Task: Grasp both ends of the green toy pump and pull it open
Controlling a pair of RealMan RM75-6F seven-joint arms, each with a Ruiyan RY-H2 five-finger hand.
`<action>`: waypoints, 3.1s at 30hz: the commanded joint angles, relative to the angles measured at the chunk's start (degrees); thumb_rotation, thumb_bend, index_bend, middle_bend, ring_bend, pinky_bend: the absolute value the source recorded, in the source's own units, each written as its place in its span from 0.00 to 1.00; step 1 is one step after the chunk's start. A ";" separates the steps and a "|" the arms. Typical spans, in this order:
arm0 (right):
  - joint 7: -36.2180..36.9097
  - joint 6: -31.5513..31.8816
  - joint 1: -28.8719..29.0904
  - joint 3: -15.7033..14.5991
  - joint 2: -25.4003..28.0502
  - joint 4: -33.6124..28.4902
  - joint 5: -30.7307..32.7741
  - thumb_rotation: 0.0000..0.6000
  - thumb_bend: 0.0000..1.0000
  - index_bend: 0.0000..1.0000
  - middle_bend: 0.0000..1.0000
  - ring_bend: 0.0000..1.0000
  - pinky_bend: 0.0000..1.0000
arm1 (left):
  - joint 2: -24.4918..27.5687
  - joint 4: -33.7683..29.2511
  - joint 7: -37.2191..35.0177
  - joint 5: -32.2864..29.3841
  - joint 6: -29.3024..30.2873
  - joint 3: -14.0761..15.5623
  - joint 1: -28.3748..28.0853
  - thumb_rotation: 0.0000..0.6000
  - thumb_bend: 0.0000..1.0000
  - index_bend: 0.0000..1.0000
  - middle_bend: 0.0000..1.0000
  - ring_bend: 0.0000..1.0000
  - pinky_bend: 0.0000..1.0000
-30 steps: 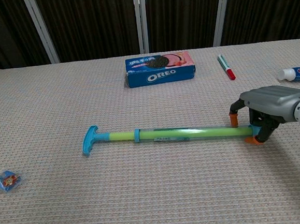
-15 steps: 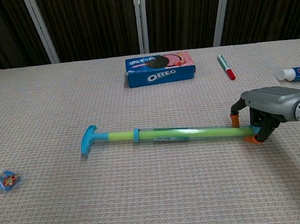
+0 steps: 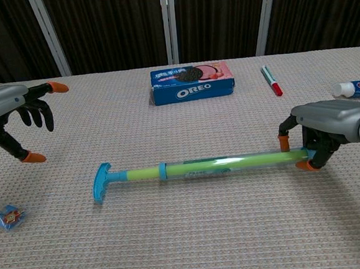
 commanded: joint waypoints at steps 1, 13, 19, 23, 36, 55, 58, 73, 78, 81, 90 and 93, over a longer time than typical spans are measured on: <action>-0.53 0.25 0.22 -0.02 -0.24 -0.23 0.56 1.00 0.41 0.62 1.00 1.00 1.00 | -2.54 1.83 -0.15 1.59 -1.09 -0.63 -2.41 1.00 0.00 0.16 0.91 0.90 1.00; -3.19 2.07 0.91 0.12 -1.17 -1.36 3.23 1.00 0.42 0.62 1.00 1.00 1.00 | 1.31 -10.32 6.11 -10.66 -8.17 0.88 -5.77 1.00 0.00 0.29 0.97 0.95 1.00; -4.14 2.63 1.14 0.05 -1.35 -1.87 4.04 1.00 0.42 0.62 1.00 1.00 1.00 | 0.30 -9.78 6.57 -12.73 -8.26 1.44 -6.85 1.00 0.00 0.33 0.97 0.95 1.00; -4.47 2.84 1.29 0.02 -1.46 -2.11 4.38 1.00 0.42 0.62 1.00 1.00 1.00 | -0.77 -8.91 6.23 -13.42 -8.22 1.98 -7.33 1.00 0.05 0.34 0.97 0.95 1.00; -4.89 3.21 1.89 -0.14 -1.91 -2.59 4.71 1.00 0.42 0.63 1.00 1.00 1.00 | -6.36 -2.80 2.17 -14.69 -9.08 2.59 -9.27 1.00 0.25 0.40 0.97 0.95 1.00; -4.65 3.44 2.12 -0.46 -2.10 -2.63 4.87 1.00 0.42 0.64 1.00 1.00 1.00 | -8.33 -0.51 1.46 -16.76 -9.25 3.76 -10.69 1.00 0.31 0.46 0.97 0.95 1.00; -4.60 3.45 2.15 -0.51 -2.07 -2.66 4.85 1.00 0.42 0.64 1.00 1.00 1.00 | -8.63 0.03 1.23 -17.18 -9.47 3.83 -10.92 1.00 0.32 0.46 0.97 0.95 1.00; -4.20 3.67 2.12 -0.77 -2.04 -2.53 4.27 1.00 0.42 0.64 1.00 1.00 1.00 | -9.15 0.26 2.61 -17.95 -8.05 4.42 -11.55 1.00 0.39 0.61 0.97 0.95 1.00; -4.36 3.93 2.09 -0.84 -1.94 -2.68 4.08 1.00 0.42 0.64 1.00 1.00 1.00 | -8.94 -0.09 3.10 -18.36 -7.58 4.46 -11.66 1.00 0.41 0.67 0.97 0.95 1.00; -4.39 4.26 2.02 -0.74 -1.62 -2.81 3.92 1.00 0.42 0.64 1.00 1.00 1.00 | -8.63 -0.09 3.36 -18.74 -7.39 4.52 -11.69 1.00 0.42 0.69 0.97 0.95 1.00; -3.99 4.85 1.57 -0.51 0.17 -3.58 3.73 1.00 0.42 0.65 1.00 1.00 1.00 | -7.63 0.24 3.04 -19.56 -7.40 4.61 -11.57 1.00 0.44 0.73 0.97 0.95 1.00; -3.74 4.97 1.37 -0.46 1.17 -4.12 3.51 1.00 0.42 0.65 1.00 1.00 1.00 | -7.15 0.41 2.82 -19.72 -7.38 4.65 -11.47 1.00 0.44 0.74 0.97 0.95 1.00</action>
